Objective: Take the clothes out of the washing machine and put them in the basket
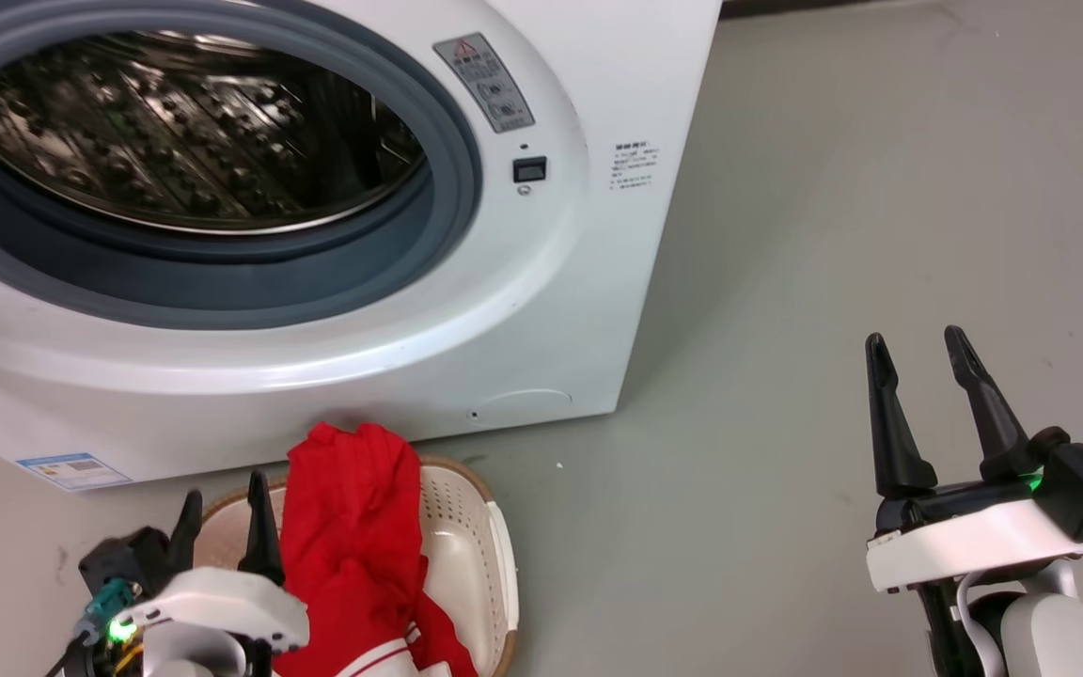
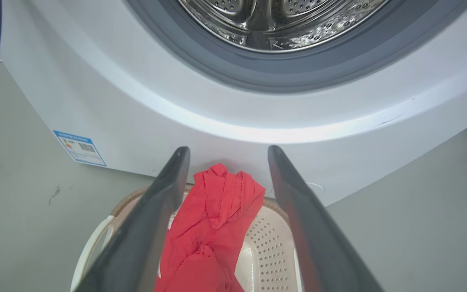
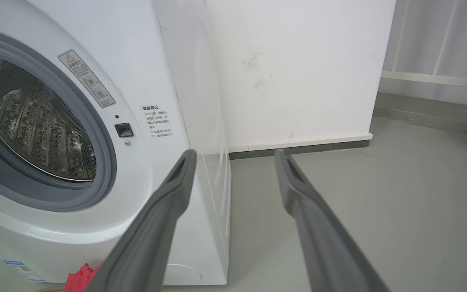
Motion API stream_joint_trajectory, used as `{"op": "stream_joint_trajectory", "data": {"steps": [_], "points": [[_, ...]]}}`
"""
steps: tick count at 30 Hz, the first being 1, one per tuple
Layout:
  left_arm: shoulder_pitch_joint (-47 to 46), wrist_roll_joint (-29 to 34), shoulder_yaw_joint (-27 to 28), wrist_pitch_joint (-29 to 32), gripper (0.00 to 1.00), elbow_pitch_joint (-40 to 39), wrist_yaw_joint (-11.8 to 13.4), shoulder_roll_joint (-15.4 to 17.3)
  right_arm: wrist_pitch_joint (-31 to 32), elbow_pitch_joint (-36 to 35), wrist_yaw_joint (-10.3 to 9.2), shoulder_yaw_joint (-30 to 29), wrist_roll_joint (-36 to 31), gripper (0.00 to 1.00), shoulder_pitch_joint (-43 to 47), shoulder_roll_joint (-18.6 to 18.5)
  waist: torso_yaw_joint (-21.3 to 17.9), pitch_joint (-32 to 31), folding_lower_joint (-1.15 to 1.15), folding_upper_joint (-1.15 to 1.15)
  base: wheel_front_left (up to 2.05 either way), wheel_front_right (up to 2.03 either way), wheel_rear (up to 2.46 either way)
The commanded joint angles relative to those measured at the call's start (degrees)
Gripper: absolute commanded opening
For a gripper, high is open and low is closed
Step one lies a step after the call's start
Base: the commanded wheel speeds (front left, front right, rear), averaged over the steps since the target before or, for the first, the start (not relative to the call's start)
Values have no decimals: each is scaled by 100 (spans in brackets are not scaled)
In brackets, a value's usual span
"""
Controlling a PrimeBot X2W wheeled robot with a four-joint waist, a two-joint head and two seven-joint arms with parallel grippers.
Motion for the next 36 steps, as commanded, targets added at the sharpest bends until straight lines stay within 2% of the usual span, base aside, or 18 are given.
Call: {"op": "stream_joint_trajectory", "data": {"steps": [1, 13, 19, 24, 36], "points": [[67, 59, 2, -14, 100, -158, -24, -3, 23, -60, -2, -6, -38, 100, 83, 2, 91, -122, 2, 0, 0, 0, 0], [263, 479, -185, -14, 100, -1719, 54, -58, 122, -82, -2, -30, -130, 100, 227, 1, 291, -390, 2, 0, 0, 0, 0], [470, 823, -364, -14, 100, -2244, 106, -18, 152, -60, -2, -93, -202, 100, 327, 2, 355, -558, 2, 0, 0, 0, 0], [717, 1049, -525, 58, 100, -2556, 197, 12, 158, -15, -2, -65, -301, 100, 440, 2, 378, -726, 2, 0, 0, 0, 0], [1364, 1135, -672, 374, 100, -2883, 377, 11, 287, 60, -2, 2, -578, 100, 885, 2, 437, -1279, 2, 0, 0, 0, 0]]}}
